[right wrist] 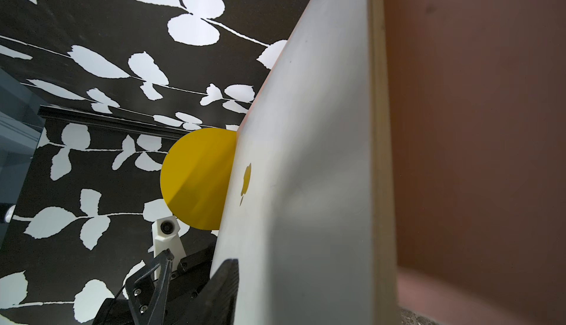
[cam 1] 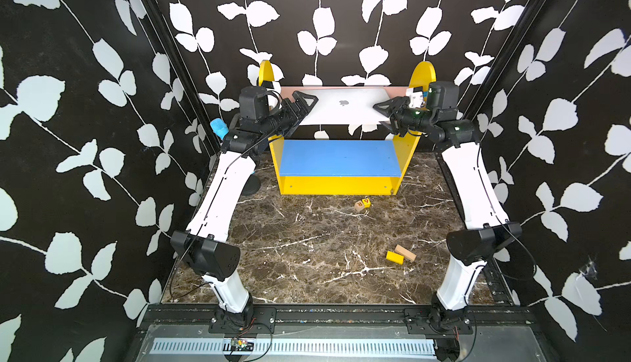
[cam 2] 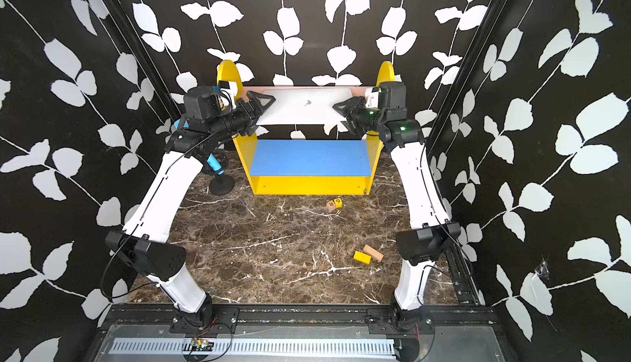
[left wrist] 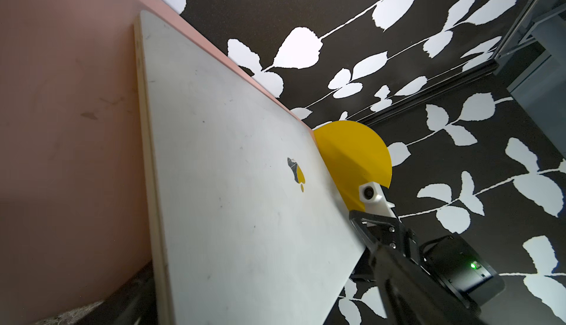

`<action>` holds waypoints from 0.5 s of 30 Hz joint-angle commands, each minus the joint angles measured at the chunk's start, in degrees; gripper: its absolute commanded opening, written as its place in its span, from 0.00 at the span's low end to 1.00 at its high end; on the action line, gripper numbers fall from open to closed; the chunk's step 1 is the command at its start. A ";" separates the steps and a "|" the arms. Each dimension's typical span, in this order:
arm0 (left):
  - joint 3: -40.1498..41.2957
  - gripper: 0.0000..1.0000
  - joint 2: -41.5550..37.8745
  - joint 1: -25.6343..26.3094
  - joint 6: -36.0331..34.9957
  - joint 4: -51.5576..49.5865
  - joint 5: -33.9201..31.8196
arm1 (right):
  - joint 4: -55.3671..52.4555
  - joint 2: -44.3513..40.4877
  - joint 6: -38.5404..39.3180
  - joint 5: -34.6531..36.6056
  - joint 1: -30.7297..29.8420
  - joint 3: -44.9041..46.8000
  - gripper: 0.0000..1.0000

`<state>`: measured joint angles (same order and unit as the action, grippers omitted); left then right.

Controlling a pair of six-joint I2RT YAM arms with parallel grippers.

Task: Close the laptop lid and set it aside
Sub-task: Place the laptop on the shelf.

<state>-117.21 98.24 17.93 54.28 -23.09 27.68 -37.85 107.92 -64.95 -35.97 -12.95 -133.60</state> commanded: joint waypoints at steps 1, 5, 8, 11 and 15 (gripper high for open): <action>-0.20 0.98 -3.44 -0.25 -1.42 0.59 1.63 | 2.60 -0.69 2.22 -1.66 0.30 -3.37 0.54; 0.75 0.98 -4.19 -0.42 -1.43 0.94 2.12 | 1.89 -0.52 2.76 -1.16 0.69 -3.42 0.60; 0.99 0.99 -4.47 -0.83 -1.67 0.52 2.44 | 0.58 -0.56 3.74 -0.51 0.76 -3.59 0.64; 1.94 0.98 -4.95 -1.42 -1.68 0.80 2.53 | -0.96 -0.75 4.95 0.26 1.00 -3.52 0.66; 3.60 0.99 -5.71 -2.16 -1.64 1.41 2.71 | -3.02 -1.57 6.55 1.82 1.30 -3.09 0.68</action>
<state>-114.85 96.03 16.53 53.87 -23.46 29.36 -40.58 108.05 -61.41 -36.16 -12.34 -135.31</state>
